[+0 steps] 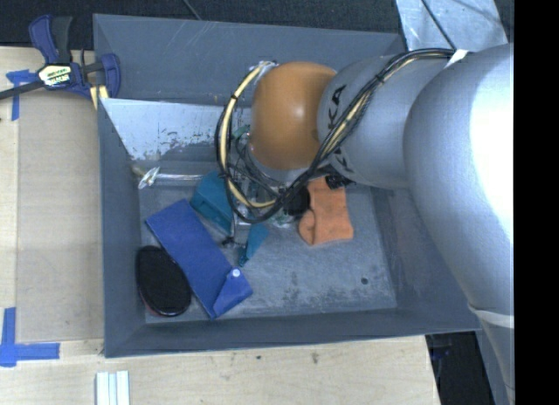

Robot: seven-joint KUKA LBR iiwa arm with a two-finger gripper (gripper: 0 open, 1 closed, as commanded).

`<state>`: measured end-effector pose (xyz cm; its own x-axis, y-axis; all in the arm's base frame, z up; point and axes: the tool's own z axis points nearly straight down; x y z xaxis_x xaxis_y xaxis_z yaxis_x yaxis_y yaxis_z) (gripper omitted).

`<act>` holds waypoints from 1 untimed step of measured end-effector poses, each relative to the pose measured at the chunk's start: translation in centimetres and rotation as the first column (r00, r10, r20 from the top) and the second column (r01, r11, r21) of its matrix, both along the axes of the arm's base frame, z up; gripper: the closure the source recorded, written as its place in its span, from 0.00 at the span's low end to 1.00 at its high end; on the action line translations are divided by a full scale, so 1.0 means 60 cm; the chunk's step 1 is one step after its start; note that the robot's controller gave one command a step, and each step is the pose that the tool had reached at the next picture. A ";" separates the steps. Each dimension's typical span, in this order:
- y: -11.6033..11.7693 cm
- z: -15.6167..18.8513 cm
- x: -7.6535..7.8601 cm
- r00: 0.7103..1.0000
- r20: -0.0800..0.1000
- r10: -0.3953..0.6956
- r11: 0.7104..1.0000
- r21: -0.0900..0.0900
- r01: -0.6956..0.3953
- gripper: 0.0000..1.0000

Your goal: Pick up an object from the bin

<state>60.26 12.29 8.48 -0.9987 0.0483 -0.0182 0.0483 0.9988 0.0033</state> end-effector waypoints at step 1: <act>-0.001 0.006 0.004 1.000 0.005 -0.001 1.000 0.001 0.001 0.00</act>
Offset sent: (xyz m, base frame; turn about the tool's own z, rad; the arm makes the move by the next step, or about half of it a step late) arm -0.0028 0.0072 0.0152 0.0757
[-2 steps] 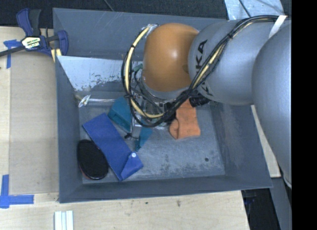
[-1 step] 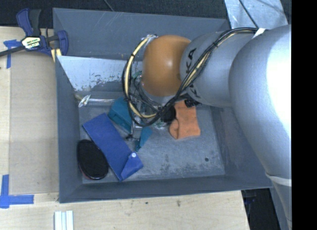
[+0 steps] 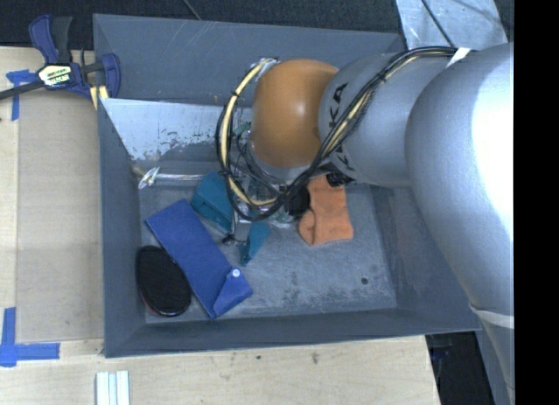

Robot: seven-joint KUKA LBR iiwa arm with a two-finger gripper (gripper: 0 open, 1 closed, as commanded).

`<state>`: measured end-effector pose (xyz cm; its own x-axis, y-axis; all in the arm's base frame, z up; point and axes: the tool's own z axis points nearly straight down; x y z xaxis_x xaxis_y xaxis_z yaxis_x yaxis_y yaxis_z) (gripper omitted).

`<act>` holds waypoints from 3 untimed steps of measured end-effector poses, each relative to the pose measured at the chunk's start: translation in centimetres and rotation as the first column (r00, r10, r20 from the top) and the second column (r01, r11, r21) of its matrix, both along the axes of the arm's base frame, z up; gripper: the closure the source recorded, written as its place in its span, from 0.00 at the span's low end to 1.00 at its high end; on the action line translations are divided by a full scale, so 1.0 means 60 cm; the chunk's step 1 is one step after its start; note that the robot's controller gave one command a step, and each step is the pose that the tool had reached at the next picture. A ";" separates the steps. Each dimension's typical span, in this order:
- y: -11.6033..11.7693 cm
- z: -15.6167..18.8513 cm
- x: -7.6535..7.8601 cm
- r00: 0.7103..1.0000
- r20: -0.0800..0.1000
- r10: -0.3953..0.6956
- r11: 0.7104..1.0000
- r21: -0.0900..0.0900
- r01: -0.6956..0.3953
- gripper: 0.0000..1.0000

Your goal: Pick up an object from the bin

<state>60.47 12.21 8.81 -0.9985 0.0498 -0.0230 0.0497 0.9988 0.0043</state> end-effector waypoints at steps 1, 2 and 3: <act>0.012 0.023 -0.005 0.997 -0.016 -0.075 0.997 -0.002 0.075 0.00; -0.002 -0.021 -0.004 0.934 -0.008 -0.357 0.934 0.003 0.357 1.00; -0.002 -0.021 -0.004 0.934 -0.008 -0.358 0.934 0.003 0.358 1.00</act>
Offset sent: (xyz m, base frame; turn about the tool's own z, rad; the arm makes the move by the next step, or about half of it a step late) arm -0.0076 0.0005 -0.0181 0.3639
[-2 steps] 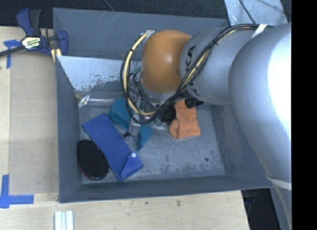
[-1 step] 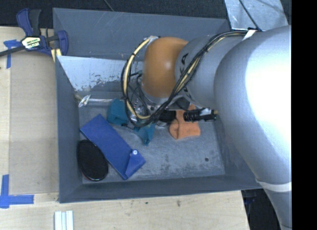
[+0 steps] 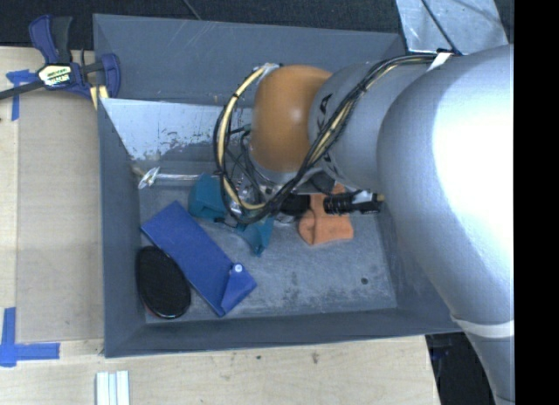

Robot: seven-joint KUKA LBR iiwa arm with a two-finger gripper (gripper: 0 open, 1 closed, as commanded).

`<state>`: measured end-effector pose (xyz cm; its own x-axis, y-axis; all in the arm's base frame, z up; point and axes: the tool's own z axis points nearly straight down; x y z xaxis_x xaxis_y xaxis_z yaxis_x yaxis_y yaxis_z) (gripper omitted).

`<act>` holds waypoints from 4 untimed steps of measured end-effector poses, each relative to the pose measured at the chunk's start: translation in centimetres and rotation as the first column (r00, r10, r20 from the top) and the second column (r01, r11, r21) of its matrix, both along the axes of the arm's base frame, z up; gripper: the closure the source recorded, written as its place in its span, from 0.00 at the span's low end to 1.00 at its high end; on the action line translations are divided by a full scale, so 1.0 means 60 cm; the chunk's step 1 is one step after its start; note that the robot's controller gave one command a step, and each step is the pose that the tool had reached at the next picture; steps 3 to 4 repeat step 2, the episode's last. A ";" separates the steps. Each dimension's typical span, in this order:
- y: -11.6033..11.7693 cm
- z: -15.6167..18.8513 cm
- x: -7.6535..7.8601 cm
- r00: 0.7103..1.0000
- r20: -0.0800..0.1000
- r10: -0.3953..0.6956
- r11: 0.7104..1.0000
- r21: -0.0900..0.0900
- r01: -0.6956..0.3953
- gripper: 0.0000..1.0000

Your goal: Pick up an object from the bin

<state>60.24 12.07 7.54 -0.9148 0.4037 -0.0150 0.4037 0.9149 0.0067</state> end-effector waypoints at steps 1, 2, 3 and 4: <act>-0.001 0.005 -0.001 1.000 -0.001 0.000 1.000 -0.001 0.000 1.00; -0.001 0.024 -0.006 1.000 -0.018 -0.001 1.000 -0.002 0.001 1.00; -0.001 0.024 -0.006 1.000 -0.018 -0.001 1.000 -0.002 0.001 1.00; -0.001 0.024 -0.006 1.000 -0.018 -0.001 1.000 -0.002 0.001 1.00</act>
Offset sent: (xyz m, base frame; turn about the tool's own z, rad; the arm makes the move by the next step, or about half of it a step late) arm 0.0001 0.0001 0.0497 0.0000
